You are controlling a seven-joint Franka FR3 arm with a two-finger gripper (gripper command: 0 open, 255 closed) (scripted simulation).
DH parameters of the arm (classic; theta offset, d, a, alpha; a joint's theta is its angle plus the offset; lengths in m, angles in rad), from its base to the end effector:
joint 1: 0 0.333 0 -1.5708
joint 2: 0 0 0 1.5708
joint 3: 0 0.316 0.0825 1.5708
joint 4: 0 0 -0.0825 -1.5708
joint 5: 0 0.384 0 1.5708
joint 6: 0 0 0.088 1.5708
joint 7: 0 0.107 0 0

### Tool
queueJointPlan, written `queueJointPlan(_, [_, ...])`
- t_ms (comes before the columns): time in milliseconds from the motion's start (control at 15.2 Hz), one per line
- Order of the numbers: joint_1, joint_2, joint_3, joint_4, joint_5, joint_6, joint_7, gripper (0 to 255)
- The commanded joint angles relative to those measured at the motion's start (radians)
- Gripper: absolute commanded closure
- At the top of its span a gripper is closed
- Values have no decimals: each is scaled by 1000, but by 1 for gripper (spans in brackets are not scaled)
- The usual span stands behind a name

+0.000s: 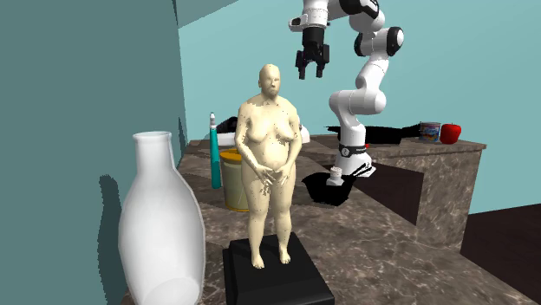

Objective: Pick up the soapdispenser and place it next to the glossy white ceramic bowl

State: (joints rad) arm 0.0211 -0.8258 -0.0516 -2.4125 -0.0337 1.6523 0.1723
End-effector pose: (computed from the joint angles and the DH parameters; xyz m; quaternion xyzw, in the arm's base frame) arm 0.3037 -0.0171 0.5828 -0.9952 0.0927 -0.0322 0.0047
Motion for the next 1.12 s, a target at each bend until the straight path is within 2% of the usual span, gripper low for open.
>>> queueJointPlan(0, [0, 0, 0, 0, 0, 0, 0, 0])
queueJointPlan(528, [26, 304, 2, 103, 14, 199, -9, 0])
queueJointPlan(1056, [46, 617, 6, 290, 31, 324, -25, 0])
